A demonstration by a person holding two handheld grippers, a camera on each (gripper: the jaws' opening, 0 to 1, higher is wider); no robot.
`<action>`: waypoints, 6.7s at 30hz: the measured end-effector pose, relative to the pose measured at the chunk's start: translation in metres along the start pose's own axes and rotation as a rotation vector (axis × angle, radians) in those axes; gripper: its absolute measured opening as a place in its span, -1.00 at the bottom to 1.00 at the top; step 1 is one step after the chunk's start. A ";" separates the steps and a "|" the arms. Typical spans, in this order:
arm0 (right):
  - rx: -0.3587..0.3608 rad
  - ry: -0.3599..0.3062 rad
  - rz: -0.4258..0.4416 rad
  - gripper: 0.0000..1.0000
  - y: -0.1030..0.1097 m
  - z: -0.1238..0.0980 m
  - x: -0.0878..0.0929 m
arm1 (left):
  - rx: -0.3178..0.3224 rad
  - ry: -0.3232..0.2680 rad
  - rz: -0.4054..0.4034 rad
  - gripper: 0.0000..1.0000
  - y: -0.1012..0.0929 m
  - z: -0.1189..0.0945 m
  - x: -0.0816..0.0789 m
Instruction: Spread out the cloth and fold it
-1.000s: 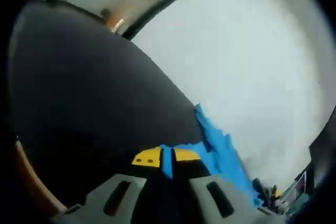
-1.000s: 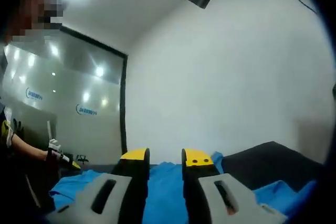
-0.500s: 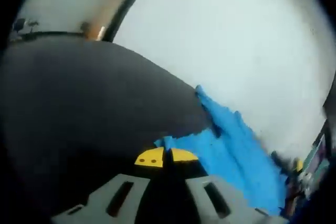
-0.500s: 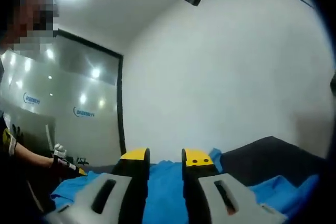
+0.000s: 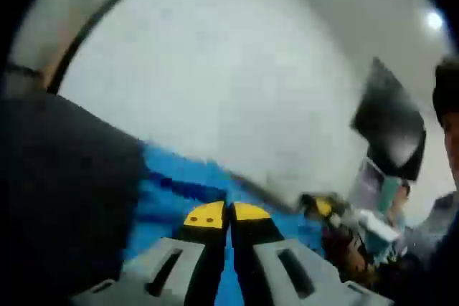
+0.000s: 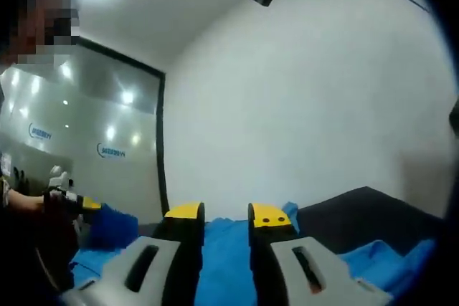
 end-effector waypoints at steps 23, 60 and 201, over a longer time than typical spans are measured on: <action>-0.006 -0.015 0.014 -0.58 0.001 -0.001 -0.002 | -0.406 0.414 0.317 -0.62 0.090 0.096 -0.019; -0.015 0.049 -0.132 -0.57 0.013 0.005 0.008 | -0.208 0.186 0.116 -0.60 0.087 -0.081 0.017; 0.119 0.280 -0.469 -0.70 0.016 -0.051 0.024 | -0.529 0.054 0.171 -1.00 0.060 -0.119 0.007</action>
Point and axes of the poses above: the point that each gripper's makers call its tool centre point, and the gripper's own axes: z roughly forward along the fingers, y roughly to its left, x roughly out of its underside, the point moved 8 cm from there along -z, roughly backward along the fingers, and after that the axes turned 15 degrees about x, right-handed, at the moved point
